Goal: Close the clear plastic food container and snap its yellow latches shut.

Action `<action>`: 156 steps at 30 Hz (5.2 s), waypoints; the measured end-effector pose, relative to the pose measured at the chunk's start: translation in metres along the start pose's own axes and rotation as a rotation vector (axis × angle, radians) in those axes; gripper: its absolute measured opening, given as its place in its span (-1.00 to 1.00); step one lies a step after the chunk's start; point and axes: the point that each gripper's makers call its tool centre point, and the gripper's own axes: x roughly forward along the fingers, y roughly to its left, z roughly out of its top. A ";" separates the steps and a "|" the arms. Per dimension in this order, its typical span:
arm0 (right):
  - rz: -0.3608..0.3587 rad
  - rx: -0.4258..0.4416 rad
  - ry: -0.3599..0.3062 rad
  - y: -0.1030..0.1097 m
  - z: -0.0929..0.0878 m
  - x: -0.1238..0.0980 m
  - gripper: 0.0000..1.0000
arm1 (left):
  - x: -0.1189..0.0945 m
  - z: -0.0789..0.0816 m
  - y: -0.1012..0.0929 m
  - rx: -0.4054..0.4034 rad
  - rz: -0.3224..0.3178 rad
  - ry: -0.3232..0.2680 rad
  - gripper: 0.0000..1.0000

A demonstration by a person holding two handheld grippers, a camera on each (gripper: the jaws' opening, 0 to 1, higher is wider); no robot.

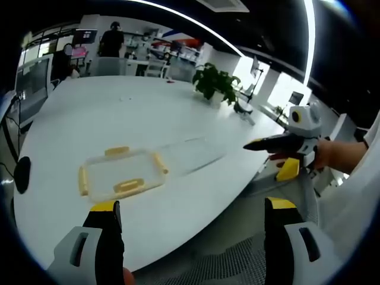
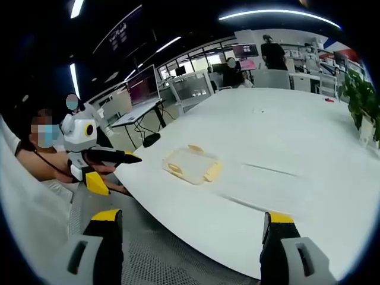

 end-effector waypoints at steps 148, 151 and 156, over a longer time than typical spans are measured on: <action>0.177 -0.757 0.360 -0.024 0.037 0.144 0.78 | 0.019 0.011 0.139 0.670 -0.136 0.395 0.71; 0.179 -0.771 0.376 -0.027 0.035 0.149 0.77 | 0.023 0.009 0.143 0.694 -0.144 0.415 0.67; 0.190 -0.796 0.388 -0.030 0.034 0.155 0.67 | 0.027 0.006 0.148 0.720 -0.156 0.434 0.66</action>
